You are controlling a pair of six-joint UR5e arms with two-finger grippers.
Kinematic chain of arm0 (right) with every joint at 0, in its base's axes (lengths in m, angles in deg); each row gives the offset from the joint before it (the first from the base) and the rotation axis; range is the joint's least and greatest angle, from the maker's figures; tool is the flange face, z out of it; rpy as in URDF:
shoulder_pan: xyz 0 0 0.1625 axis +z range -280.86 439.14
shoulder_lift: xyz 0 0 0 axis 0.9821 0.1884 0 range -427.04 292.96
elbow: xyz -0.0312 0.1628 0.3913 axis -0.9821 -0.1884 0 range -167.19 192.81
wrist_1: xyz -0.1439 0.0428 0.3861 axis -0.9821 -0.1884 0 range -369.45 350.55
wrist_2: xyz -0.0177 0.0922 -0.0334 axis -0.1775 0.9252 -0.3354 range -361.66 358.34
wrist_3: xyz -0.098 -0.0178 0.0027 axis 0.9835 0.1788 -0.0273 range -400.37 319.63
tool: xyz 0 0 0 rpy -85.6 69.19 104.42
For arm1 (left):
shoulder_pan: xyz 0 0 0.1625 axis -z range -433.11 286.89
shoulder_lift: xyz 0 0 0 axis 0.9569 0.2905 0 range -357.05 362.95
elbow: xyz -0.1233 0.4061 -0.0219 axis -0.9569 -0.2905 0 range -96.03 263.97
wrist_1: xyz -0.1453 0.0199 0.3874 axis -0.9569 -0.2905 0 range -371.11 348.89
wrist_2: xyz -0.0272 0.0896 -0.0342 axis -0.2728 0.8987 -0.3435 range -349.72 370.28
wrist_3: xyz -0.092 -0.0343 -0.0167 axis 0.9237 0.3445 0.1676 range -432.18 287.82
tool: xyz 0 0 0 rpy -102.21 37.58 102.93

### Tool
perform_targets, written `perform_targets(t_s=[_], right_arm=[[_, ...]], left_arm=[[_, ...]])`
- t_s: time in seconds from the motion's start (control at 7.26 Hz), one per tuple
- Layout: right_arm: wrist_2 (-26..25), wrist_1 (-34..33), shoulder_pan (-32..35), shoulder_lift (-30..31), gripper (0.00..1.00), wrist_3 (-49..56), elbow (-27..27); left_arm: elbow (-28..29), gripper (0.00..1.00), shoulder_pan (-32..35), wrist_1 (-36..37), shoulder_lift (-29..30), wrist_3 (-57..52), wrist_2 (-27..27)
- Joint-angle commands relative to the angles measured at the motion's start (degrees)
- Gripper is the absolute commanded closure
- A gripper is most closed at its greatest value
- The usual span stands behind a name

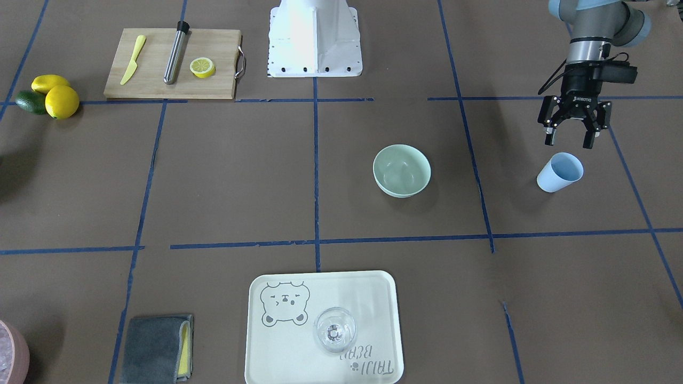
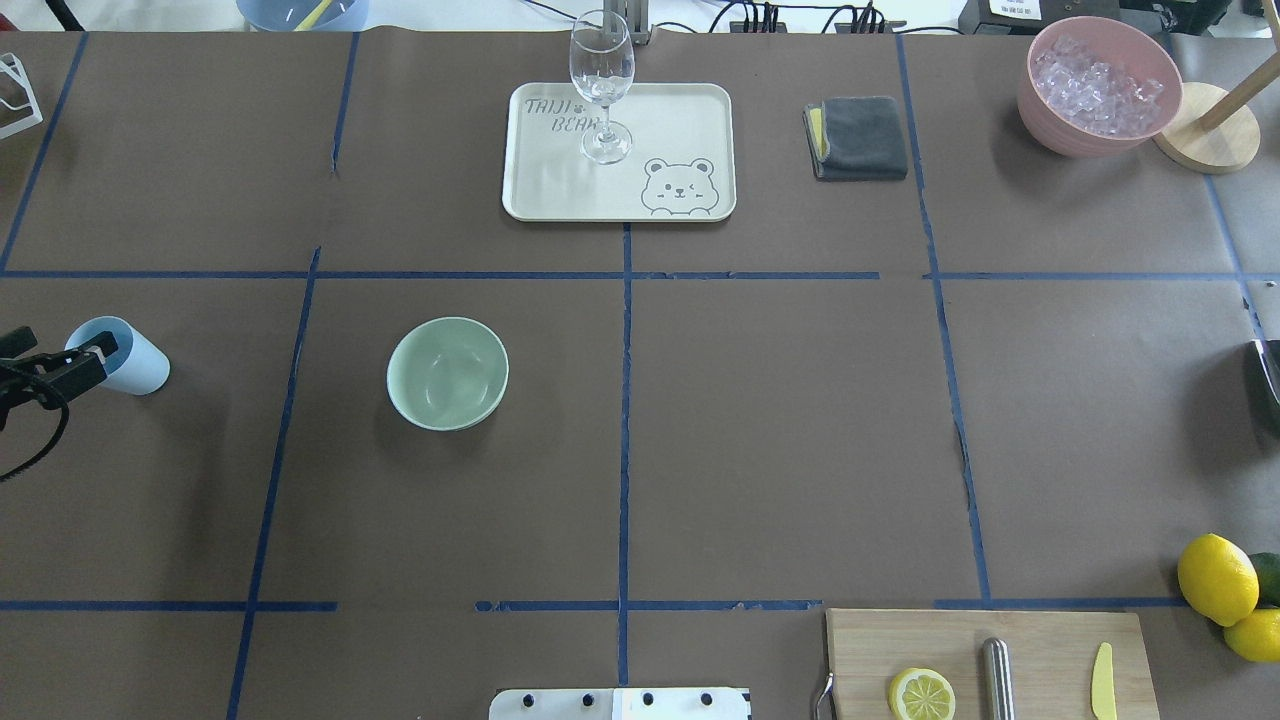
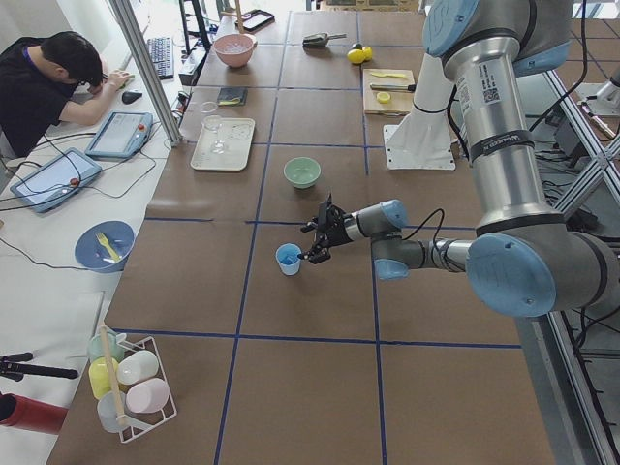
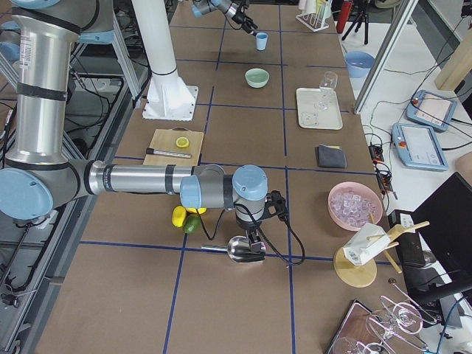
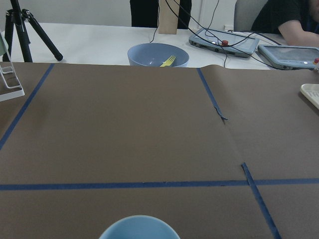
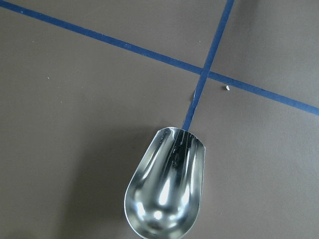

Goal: Pour ice into bowl

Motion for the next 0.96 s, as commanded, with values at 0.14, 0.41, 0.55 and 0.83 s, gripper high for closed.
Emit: perform_targets(t_s=[0.14, 0.41, 0.55, 0.83], right_arm=[[0.0, 0.0, 0.0, 0.1, 0.0, 0.0, -0.1], [0.0, 0.0, 0.0, 0.1, 0.0, 0.0, -0.1], [0.0, 0.0, 0.0, 0.0, 0.0, 0.0, -0.1], [-0.1, 0.0, 0.0, -0.2, 0.0, 0.0, -0.2]], left_arm=[[3.7, 0.0, -2.3, 2.0, 1.4, 1.9, 5.6], [8.5, 0.0, -2.3, 2.1, 7.0, 1.9, 6.7], [10.3, 0.0, -2.3, 2.0, 8.3, 1.8, 6.6], [11.9, 0.0, -1.2, 2.0, 8.3, 1.8, 6.6]])
